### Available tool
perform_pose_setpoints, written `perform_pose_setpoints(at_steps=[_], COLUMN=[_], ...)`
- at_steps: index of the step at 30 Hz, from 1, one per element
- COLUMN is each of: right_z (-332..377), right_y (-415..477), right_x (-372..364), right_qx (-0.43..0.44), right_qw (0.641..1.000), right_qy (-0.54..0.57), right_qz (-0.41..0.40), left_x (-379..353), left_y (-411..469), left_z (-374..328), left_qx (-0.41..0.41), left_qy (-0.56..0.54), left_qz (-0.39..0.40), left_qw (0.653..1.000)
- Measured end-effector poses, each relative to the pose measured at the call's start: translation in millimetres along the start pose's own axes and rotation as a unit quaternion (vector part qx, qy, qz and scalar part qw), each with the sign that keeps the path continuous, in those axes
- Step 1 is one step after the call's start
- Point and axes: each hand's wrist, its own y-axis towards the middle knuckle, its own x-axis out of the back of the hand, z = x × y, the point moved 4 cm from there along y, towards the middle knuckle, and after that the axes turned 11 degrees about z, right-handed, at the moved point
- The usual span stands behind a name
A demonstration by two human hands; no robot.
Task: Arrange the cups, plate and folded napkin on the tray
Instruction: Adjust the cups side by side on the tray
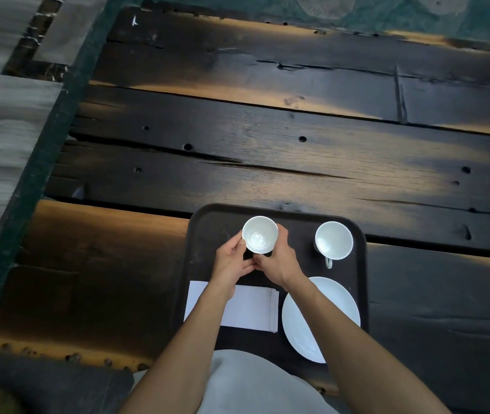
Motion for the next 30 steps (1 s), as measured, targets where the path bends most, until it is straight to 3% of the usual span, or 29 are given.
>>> perform_pose_setpoints(at_steps=[10,14,17,23,30], right_z=[-0.3,12.3,24.1,24.1,-26.3], right_y=[-5.5,-21.0,-39.6,-64.8,-65.3], right_x=[14.9,48.9,83.9,157.6,184.5], right_qx=[-0.039,-0.029,0.011,0.078,0.028], right_qw=[0.998,0.986,0.988,0.987,0.987], right_qy=[-0.041,-0.158,-0.153,-0.087,-0.086], right_qz=[0.041,0.052,0.022,-0.113,-0.133], left_x=[5.8,18.7,17.6,-36.5,-115.1], left_y=[-5.5,-21.1,-32.9,-39.6,-21.7], left_z=[-3.5,-29.4,-55.9,-84.2,-42.8], left_qx=[-0.002,-0.087,-0.145,-0.191,-0.116], left_qy=[0.091,0.175,0.197,0.165,0.145], left_qz=[-0.025,-0.104,-0.13,-0.088,0.015], left_qw=[0.996,0.975,0.961,0.964,0.983])
